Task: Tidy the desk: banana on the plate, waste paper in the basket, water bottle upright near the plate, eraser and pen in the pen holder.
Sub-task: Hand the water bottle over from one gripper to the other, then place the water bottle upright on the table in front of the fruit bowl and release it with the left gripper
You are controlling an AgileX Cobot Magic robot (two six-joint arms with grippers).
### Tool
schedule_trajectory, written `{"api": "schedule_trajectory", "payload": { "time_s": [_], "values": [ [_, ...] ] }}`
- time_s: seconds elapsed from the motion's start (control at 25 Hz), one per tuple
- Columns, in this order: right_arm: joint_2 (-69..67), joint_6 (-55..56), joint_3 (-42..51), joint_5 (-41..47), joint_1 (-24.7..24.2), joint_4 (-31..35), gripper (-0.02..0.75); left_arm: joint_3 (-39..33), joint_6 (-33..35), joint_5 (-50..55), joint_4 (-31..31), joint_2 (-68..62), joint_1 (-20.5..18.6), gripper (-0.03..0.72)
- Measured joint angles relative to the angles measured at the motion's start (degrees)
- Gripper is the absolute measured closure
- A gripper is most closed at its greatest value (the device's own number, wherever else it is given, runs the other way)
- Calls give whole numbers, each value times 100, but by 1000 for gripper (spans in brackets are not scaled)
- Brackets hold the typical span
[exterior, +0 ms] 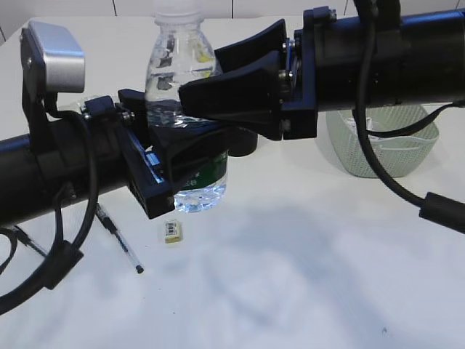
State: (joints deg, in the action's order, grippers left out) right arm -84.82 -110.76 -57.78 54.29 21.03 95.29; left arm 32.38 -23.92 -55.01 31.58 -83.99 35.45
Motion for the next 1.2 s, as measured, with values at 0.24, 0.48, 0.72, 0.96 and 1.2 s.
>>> {"api": "schedule_trajectory", "payload": {
  "time_s": [0.24, 0.48, 0.72, 0.96, 1.2],
  "values": [
    [10, 155, -45, -432, -10, 240, 244, -3, 150, 256, -170, -22, -525, 297],
    [10, 682, -45, -856, -10, -145, 244, -14, 159, 305, -226, -35, -1099, 297],
    [10, 2345, -45, -1551, -10, -2030, 244, -13, 163, 305, -373, -307, -1368, 297],
    [30, 4907, -66, -1619, -10, -4681, 244, -13, 403, 223, -771, -777, -1368, 297],
    [278, 7347, -79, -1556, -10, -7181, 244, 358, 645, -172, -851, -1458, -1371, 297]
  ]
}}
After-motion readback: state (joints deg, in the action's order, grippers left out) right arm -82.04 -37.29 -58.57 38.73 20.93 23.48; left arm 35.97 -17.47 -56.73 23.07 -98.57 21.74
